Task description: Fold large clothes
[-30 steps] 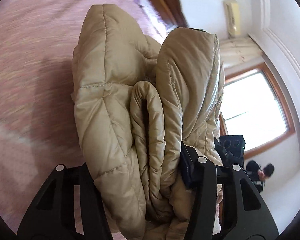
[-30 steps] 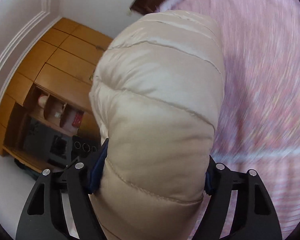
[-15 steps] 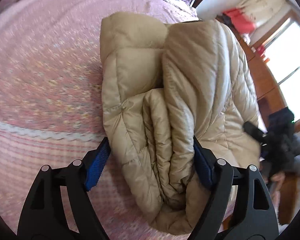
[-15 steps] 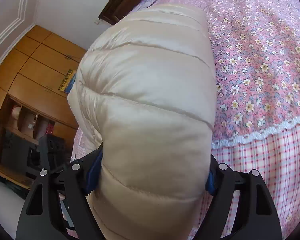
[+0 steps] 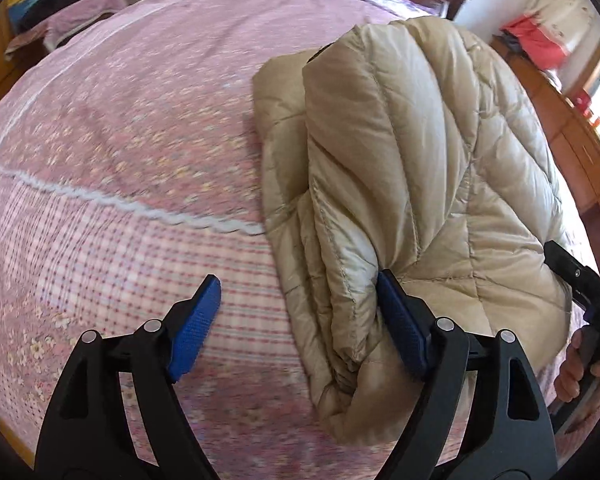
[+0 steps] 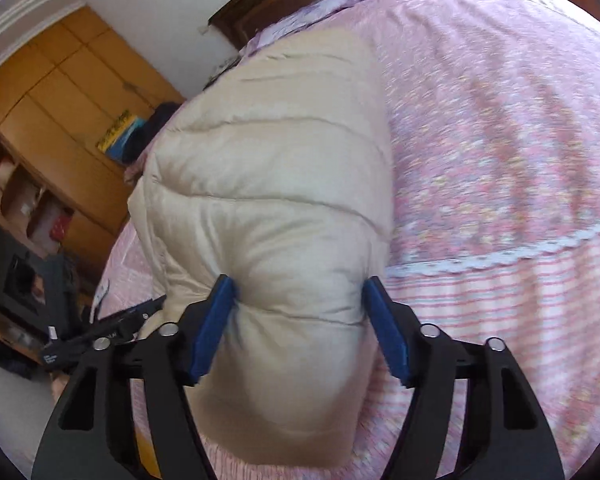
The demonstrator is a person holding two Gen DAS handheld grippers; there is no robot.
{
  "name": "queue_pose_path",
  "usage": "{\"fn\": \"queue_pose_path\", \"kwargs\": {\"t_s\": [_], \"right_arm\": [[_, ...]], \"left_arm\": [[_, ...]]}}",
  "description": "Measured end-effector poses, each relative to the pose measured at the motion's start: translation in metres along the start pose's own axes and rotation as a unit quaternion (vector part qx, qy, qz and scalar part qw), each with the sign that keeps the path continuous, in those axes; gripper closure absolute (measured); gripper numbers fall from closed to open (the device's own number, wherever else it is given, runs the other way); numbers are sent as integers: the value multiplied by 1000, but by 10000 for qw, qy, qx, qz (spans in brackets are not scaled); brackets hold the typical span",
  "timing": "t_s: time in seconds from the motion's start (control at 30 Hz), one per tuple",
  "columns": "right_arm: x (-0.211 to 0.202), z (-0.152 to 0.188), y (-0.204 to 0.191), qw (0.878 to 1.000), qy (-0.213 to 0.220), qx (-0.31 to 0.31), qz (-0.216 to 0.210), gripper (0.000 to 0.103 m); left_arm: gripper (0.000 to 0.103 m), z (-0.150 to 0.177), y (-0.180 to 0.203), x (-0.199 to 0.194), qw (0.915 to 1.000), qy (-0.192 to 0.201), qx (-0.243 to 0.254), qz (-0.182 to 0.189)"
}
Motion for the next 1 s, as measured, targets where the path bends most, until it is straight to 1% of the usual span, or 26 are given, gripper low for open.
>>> {"fn": "queue_pose_path", "kwargs": {"t_s": [0.07,0.13,0.23,0.33,0.37,0.4,0.43,0.47,0.5,0.57,0.6,0.63,0.67,0.77,0.87,1.0], "right_arm": [[12,0,0,9998,60,-149,79,29],[13,0,-1,9999,94,-91,72,29],[2,-1,-1,9998,165,0,131,30],[-14,15,-6,9985,430,-119,314,28],[-16,20,-12,9980,494,-161,359,25],[-23,23,-15,9972,588,-217,405,23],[-30,28,-18,9966,656,-254,432,22],[-36,31,-19,9961,704,-282,455,18],[-43,36,-21,9955,760,-286,481,17],[-52,44,-22,9946,860,-266,514,15],[-55,49,-22,9945,867,-272,514,14],[-57,51,-22,9945,868,-279,522,8],[-60,57,-21,9940,884,-304,560,6],[-63,71,-21,9924,862,-412,776,6],[-61,88,-17,9924,614,-461,958,6],[-57,113,-10,9899,497,-513,1223,6]], "left_arm": [[22,7,-5,-7,10000,32,-74,47],[22,18,-5,-21,9998,180,-27,-7],[22,31,-5,-49,9987,447,128,-211],[22,35,2,-76,9972,673,195,-245],[18,32,11,-84,9969,723,181,-231],[13,36,12,-97,9963,829,163,-185],[11,40,13,-105,9957,897,160,-146],[5,39,17,-111,9955,923,166,-140],[4,44,21,-117,9956,895,172,-216],[4,46,26,-117,9956,817,172,-434],[4,52,31,-120,9952,793,203,-544],[4,57,37,-120,9951,769,250,-577],[4,61,41,-118,9951,742,286,-594],[4,71,46,-107,9955,482,345,-736],[4,82,58,-100,9967,262,338,-694],[4,96,69,-94,9975,100,434,-544]]}}
Point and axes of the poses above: each gripper's, at about its wrist camera, not at the fingertips, and x roughly the way its jaws point, y to its right, z to its underside, the point moved 1 cm from there along x, roughly the way its jaws point, and after that the axes turned 14 degrees about x, right-handed, at the moved point
